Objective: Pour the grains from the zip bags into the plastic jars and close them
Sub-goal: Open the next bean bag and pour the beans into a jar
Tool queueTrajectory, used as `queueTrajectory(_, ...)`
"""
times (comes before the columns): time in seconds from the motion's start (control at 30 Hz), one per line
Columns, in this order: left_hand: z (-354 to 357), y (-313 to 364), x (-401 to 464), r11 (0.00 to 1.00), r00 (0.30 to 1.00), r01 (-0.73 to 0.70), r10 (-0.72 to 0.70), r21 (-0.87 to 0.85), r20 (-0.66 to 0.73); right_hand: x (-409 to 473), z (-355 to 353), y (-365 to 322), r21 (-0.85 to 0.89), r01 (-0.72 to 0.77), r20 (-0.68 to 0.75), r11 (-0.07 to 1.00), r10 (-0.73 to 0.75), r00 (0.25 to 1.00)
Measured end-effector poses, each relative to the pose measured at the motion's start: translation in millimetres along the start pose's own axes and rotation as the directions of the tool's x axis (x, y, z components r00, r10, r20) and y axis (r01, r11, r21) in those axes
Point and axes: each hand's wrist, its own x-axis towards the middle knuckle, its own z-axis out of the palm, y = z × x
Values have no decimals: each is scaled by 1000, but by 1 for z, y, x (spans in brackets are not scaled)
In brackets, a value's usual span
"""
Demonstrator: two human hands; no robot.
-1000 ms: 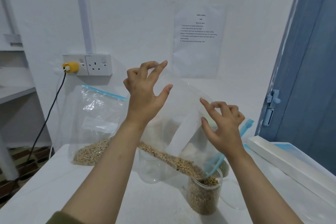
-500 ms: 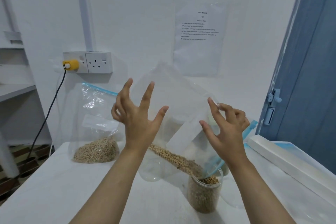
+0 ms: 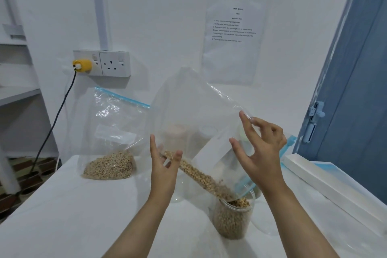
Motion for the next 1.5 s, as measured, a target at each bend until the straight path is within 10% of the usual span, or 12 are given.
queueTrajectory(1.5,-12,6,20,997,997,-69,70,39,-26,9,-6,6,128,-165,72,978,157,985)
